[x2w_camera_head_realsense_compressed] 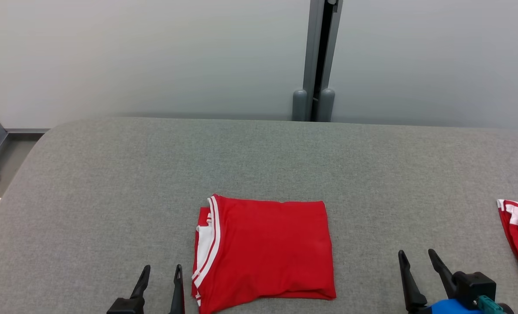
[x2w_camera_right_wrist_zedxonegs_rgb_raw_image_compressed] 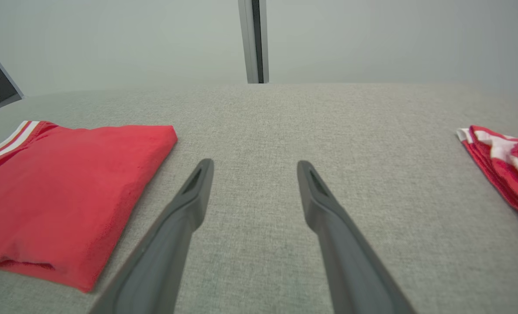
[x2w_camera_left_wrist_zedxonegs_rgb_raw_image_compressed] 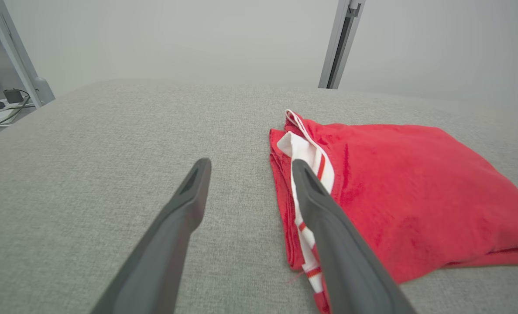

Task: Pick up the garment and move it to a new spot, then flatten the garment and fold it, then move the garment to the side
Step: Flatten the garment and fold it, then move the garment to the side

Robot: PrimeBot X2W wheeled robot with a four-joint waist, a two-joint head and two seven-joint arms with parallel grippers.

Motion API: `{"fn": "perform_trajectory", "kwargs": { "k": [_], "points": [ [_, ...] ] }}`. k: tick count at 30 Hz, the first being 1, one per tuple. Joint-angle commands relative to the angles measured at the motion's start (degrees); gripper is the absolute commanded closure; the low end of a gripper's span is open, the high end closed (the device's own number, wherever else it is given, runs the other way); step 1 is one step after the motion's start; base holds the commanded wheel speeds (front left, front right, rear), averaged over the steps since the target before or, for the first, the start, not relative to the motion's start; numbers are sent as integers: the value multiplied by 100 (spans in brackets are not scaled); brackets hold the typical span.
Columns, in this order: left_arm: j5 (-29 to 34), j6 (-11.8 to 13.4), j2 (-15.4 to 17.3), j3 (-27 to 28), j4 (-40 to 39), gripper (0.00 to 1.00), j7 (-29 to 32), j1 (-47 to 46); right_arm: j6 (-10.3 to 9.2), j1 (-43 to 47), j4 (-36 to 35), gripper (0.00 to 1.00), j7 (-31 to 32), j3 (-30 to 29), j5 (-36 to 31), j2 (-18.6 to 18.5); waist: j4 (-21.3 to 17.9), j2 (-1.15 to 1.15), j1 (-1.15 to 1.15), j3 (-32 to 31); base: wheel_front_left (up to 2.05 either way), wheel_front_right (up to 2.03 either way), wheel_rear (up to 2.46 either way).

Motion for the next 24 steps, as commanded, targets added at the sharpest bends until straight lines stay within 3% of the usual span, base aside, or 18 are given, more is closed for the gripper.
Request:
{"fn": "perform_trajectory", "kwargs": {
  "k": [1,12,19,24],
  "points": [
    [42,-28,3,28,-45,0,-23,61,0,117,-15,0,-16,-10,-42,-11,-51,0,0,-24,0,0,0],
    [59,-102,2,-61,-73,0,-23,-50,0,-27,81,0,-15,213,121,-9,0,0,0,57,0,0,0],
    [87,-191,1,-207,40,0,-23,-98,0,-662,760,0,-15,1010,567,-15,370,0,0,206,0,0,0],
    [102,-226,0,-269,87,0,-23,-142,0,-1146,1324,0,-16,1206,698,-14,688,0,0,302,0,0,0]
  ]
}}
